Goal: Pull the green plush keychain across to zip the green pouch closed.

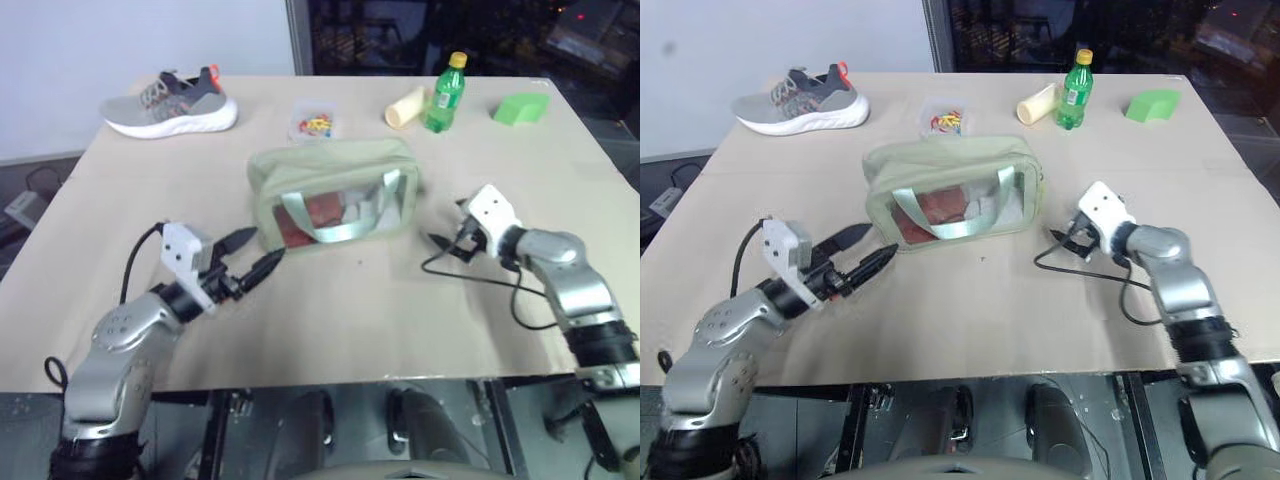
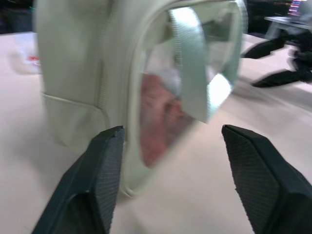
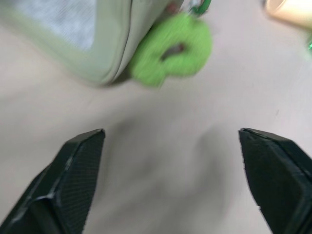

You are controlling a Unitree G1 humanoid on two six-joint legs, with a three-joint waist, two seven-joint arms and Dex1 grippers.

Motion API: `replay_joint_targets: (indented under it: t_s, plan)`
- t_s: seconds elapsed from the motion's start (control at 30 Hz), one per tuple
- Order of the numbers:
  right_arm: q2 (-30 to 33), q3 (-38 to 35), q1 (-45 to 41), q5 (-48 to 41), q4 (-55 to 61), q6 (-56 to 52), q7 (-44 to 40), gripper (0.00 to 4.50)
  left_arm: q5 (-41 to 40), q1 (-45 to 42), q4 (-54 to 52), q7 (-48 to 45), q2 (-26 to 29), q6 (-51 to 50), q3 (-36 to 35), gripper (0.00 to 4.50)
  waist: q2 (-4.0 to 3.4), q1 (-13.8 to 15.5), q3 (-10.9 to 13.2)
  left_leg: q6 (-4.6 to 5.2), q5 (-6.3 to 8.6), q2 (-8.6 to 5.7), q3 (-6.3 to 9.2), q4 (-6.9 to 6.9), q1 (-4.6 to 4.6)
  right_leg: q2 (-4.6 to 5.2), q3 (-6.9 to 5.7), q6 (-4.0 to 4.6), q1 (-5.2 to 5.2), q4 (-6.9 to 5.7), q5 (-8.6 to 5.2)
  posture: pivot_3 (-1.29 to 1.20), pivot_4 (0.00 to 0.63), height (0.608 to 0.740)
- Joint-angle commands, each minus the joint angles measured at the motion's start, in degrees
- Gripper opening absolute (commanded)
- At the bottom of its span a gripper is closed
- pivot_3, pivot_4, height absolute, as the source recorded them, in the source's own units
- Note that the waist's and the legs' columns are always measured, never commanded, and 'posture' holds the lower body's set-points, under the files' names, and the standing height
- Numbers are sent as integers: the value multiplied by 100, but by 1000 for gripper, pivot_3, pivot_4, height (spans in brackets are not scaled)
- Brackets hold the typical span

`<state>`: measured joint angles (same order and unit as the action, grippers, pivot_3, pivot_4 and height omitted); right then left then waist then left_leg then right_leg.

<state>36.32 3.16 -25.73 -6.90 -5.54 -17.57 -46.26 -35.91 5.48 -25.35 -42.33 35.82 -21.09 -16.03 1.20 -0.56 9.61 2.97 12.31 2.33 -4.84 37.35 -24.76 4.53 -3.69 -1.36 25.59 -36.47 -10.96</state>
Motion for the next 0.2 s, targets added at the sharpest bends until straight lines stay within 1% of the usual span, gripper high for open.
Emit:
replay_joint_targets:
  t_s: [0.03, 0.2]
  plan:
    - [304, -410, 118, -374, 415, 19, -380, 4426, -242, 302, -543, -102, 183, -143, -310, 3339, 0, 0, 1, 0, 0, 0, 0, 0, 1, 0, 0, -9, -1, 0, -5, 0, 150, 740]
    - [726, -764, 436, -549, 626, 31, -565, 4426, -509, 1026, -994, -238, 380, -344, -719, 3339, -1, -7, 2, -1, 0, 2, 0, 4, 4, -2, 0, -9, 0, -1, -7, 0, 150, 740]
